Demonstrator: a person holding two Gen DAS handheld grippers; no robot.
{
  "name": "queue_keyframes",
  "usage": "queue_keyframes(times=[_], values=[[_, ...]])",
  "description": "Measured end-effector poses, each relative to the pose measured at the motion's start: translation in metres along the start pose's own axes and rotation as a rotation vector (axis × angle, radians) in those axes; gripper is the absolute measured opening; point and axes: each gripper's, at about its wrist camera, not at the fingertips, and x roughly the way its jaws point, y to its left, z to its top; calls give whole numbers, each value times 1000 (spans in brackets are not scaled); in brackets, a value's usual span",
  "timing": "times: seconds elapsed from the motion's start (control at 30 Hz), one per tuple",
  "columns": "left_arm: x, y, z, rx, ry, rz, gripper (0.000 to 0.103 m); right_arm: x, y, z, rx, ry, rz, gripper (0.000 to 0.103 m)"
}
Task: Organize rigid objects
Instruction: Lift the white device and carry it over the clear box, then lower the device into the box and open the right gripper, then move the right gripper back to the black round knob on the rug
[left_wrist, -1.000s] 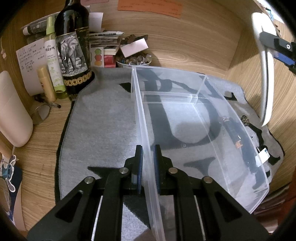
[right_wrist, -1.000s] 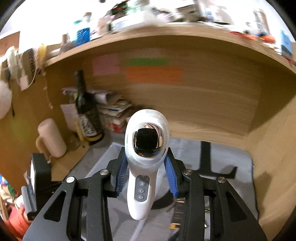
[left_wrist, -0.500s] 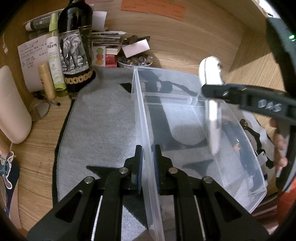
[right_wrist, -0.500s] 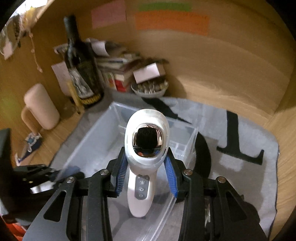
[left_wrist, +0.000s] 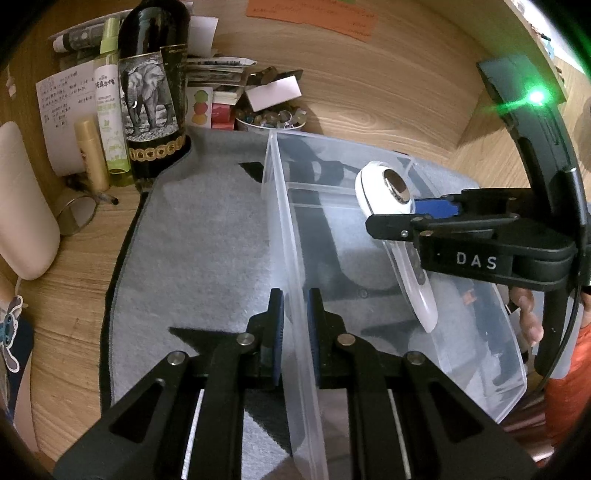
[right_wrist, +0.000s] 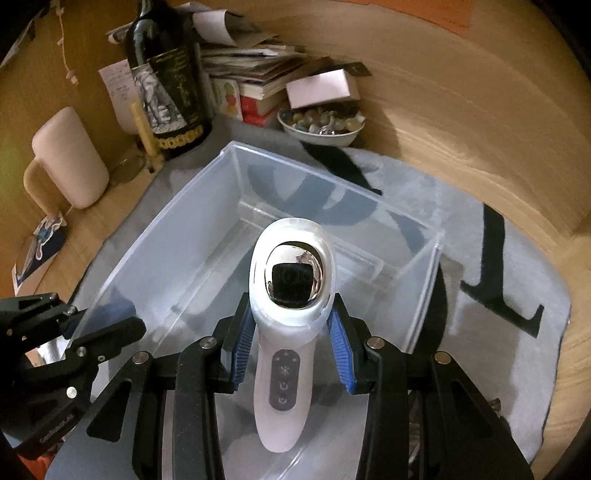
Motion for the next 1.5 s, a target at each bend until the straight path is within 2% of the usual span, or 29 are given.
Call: queue_keyframes(times=[0.17, 0.27, 0.37, 0.47, 0.63, 0.83, 0.97, 1.17, 1.33, 1.5], values=[[-1, 0, 0, 1, 2, 2, 13, 3, 1, 1, -6, 38, 34, 38], [-1, 0, 1, 2, 3, 5, 13, -6, 2, 0, -12, 4, 30, 41], [0, 1, 2, -2, 7, 7, 13, -22, 1, -1, -17, -51, 18, 52], [0, 2, 3, -5, 8, 7, 13, -42, -4, -3, -15, -114, -15, 56], [-2, 0, 3, 2, 5, 19, 13, -81, -26, -12, 38, -221, -89, 72], [-1, -3, 3, 6, 14, 22, 13, -114, -61, -27, 121, -285, -208, 80], [0, -4, 4, 5, 15, 27, 13, -116, -88, -42, 188, -260, -269, 80], [0, -4, 4, 7, 19, 31, 13, -91, -120, -73, 269, -160, -317, 80], [0, -6, 4, 15, 16, 43, 13, -67, -141, -98, 349, -88, -284, 80], [0, -6, 3, 14, 18, 48, 13, -50, -150, -109, 372, -42, -263, 79]])
